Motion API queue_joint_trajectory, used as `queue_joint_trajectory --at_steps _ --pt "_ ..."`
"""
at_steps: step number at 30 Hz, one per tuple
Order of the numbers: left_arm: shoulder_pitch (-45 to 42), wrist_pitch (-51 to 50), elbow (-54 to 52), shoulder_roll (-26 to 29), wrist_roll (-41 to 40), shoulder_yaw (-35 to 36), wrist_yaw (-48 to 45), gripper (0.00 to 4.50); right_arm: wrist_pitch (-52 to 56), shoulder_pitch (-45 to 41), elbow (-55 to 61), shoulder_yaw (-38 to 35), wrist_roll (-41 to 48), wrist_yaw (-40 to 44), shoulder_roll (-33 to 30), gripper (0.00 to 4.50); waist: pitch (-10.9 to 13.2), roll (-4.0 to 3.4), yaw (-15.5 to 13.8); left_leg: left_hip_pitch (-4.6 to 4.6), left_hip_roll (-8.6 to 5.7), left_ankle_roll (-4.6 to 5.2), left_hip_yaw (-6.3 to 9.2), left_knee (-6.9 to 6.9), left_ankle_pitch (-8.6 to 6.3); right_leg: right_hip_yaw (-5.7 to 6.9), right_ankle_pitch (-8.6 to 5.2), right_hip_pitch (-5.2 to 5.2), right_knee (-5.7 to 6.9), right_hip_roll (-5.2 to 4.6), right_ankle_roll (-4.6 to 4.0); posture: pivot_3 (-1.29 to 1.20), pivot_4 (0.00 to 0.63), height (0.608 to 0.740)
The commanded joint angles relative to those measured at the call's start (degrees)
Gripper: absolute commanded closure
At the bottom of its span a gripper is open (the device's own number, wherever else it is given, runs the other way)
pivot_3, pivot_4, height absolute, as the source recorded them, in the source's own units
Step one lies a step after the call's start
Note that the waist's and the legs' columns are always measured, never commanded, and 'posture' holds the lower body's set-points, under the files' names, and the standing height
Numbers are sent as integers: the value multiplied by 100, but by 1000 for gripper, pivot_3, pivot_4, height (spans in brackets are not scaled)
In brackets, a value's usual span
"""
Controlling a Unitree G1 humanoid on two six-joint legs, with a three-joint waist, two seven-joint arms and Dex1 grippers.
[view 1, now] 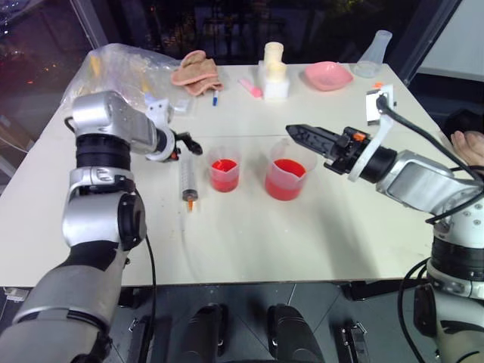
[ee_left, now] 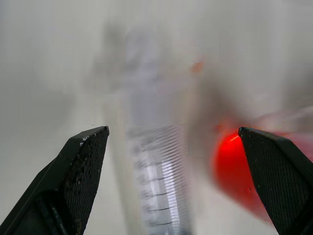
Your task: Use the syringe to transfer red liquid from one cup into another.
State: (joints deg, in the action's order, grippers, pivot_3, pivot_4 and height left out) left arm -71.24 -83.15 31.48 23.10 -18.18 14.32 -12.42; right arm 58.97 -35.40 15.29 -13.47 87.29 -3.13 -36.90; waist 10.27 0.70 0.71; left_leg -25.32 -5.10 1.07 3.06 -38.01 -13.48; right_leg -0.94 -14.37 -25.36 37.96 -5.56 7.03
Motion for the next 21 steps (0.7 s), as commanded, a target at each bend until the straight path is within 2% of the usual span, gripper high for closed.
queue_joint_trajectory --at_steps 1,5,16,18,19,20,21 --pt "518 606 -1819 115 -239 241 -150 7 52 -192 -72 6 -299 553 -295 1055 0 0 14 0 1 0 -1 1 0 -1 0 0 -4 1 0 0 150 740" --pt "767 635 -2324 30 -285 333 -56 7 78 -209 -162 51 -522 889 -390 1055 0 0 -10 -1 2 -3 -1 -1 2 -2 0 0 -5 3 -1 0 150 740" --pt "830 615 -2454 -2 -322 364 8 7 120 -225 -186 21 -712 1085 -346 1055 1 1 -8 0 0 -2 -1 -4 3 1 0 4 -6 4 -1 0 150 740" --pt "3402 1618 -5374 -34 -973 589 -985 7 -372 956 547 183 -2079 3195 -1973 1055 -37 -65 -6 -6 0 -1 -2 4 2 1 0 2 -24 4 -1 0 150 740" --pt "4293 2009 -6311 -42 -1170 658 -1302 7 -627 1349 739 230 -2556 3893 -2499 1055 -61 -105 1 3 0 -8 -15 19 4 -3 0 11 -41 -4 0 0 150 740" --pt "4865 2275 -6831 -42 -1293 699 -1468 7 -854 1592 813 250 -2861 4318 -2795 1055 -67 -115 32 8 1 -1 -18 20 -6 -5 -1 18 -55 -4 0 0 150 740" --pt "5071 2425 -6931 -31 -1333 703 -1482 7 -1032 1685 780 246 -2979 4473 -2865 1055 -54 -81 46 17 2 3 -43 51 -20 -19 -1 14 -78 -6 -1 0 150 740"
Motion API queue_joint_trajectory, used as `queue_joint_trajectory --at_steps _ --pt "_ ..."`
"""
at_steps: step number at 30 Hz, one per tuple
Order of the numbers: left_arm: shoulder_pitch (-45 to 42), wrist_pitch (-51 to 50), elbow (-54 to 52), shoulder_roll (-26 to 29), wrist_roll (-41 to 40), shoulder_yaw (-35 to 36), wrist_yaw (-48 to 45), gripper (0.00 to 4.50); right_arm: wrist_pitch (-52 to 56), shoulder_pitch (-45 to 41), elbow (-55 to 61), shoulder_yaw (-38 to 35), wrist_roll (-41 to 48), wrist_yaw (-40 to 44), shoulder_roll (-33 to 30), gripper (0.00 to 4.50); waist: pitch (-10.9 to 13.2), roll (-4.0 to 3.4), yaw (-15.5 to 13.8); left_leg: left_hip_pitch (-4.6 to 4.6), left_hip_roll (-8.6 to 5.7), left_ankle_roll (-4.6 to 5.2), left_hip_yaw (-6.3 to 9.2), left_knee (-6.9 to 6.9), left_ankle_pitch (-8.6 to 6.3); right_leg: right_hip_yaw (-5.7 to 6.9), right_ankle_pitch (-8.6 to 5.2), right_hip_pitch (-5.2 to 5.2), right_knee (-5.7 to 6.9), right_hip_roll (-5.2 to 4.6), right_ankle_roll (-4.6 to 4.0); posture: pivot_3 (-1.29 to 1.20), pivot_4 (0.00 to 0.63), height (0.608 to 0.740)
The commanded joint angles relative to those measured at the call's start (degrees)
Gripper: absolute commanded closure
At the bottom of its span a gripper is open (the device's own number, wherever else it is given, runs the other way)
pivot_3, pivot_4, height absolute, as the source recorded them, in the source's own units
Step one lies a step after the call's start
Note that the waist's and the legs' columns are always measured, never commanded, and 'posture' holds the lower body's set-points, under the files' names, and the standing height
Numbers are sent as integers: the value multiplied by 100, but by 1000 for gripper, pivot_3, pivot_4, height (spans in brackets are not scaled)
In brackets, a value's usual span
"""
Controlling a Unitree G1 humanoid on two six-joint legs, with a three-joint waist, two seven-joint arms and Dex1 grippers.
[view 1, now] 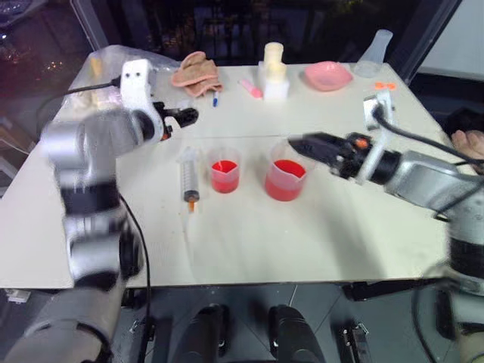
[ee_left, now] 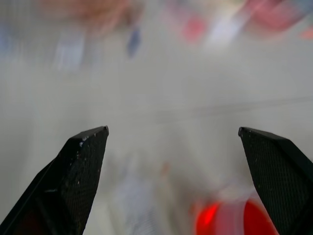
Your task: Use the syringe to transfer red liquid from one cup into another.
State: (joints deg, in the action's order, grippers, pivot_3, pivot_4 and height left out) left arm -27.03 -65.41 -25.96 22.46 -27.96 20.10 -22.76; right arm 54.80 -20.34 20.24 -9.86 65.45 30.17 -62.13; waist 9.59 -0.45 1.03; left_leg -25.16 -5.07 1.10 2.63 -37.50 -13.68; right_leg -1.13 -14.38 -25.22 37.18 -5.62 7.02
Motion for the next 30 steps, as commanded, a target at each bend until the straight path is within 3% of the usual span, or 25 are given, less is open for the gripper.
queue_joint_trajectory --at_steps 1,4,8,10,17,30 --pt "759 802 -1231 12 -381 98 -427 7 -740 226 235 -132 -897 1206 -347 1055 33 81 -10 9 5 0 -9 16 -2 -1 0 2 -8 3 0 0 150 740" --pt "854 1263 -1242 84 -264 -76 -413 7 -854 273 204 -164 -1139 1380 -257 1055 38 90 -157 -25 24 -2 27 -51 -1 24 7 4 -18 24 -12 0 150 740" --pt "566 1566 -993 163 -384 5 -296 7 -807 330 278 -231 -1269 1454 -147 1055 37 74 -174 114 56 8 25 -41 -18 44 25 199 -128 34 -65 0 150 740" --pt "563 1702 -947 255 -401 -34 -334 7 -763 350 305 -270 -1304 1459 -108 1055 37 74 -162 133 64 14 24 -42 -21 46 28 229 -156 38 -69 0 150 740" --pt "767 1653 -1002 316 -701 -139 -267 7 -634 534 476 -325 -1461 1474 -102 1055 36 75 -196 58 64 36 0 -37 -21 40 53 113 -106 39 -31 0 150 740" --pt "1689 1754 -1315 773 -1112 -240 -570 7 -437 457 507 -381 -1543 1531 -88 1055 36 75 -187 70 75 34 -24 -37 -21 18 40 116 -110 42 -57 0 150 740"
